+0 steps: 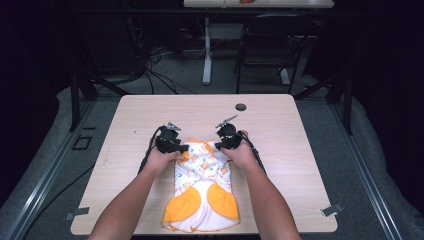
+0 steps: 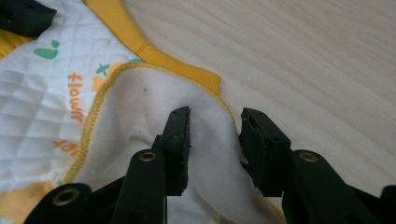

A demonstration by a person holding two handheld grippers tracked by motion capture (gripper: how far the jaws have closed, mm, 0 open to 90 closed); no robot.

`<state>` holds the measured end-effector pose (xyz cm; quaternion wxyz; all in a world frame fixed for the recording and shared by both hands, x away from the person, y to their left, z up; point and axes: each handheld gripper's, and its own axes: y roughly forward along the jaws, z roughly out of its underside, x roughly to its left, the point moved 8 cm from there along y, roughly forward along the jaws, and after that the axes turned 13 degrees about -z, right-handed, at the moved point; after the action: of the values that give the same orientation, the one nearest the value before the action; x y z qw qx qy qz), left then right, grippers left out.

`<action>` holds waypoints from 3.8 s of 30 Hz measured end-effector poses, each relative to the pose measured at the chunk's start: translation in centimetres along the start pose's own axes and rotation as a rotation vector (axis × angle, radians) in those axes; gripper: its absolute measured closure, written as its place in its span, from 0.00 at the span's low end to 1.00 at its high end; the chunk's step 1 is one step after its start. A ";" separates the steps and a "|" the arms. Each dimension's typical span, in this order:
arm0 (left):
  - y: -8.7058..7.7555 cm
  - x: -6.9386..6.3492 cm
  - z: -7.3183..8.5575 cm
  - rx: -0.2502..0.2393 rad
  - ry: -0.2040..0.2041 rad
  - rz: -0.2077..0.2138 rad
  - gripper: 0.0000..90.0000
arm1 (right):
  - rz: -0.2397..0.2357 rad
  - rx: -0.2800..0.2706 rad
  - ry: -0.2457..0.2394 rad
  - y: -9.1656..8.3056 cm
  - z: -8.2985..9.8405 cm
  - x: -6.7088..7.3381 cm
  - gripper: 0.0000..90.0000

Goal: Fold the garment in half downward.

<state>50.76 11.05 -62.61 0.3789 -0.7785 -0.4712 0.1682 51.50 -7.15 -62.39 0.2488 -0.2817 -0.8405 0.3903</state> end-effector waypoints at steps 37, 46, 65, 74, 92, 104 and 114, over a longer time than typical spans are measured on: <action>-1.1 -0.6 -0.2 0.026 0.004 0.021 0.93 | -0.078 -0.023 -0.043 -1.7 -0.5 1.5 0.95; -2.6 -0.3 -1.3 -0.014 0.017 0.024 0.93 | -0.067 -0.045 -0.081 -2.9 -1.1 1.8 0.96; -7.0 1.5 -5.7 -0.148 0.021 -0.018 0.93 | 0.021 -0.123 -0.183 -8.0 -5.8 3.0 0.96; -8.4 1.4 -6.4 -0.190 0.051 -0.012 0.93 | 0.049 -0.149 -0.234 -9.5 -6.6 3.6 0.96; -9.7 -0.6 -4.9 -0.230 0.084 0.028 0.93 | 0.003 -0.148 -0.291 -10.7 -3.1 5.3 0.95; -10.2 -2.1 -2.5 -0.206 0.094 0.061 0.93 | -0.025 -0.136 -0.311 -10.6 -1.0 6.5 0.95; -10.2 -3.1 -0.2 -0.178 0.094 0.092 0.93 | -0.049 -0.102 -0.288 -9.7 0.9 7.3 0.95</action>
<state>43.13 11.06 -55.14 0.3219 -0.8370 -0.4297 0.1063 42.98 -7.98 -53.72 0.1203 -0.2145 -0.8928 0.3774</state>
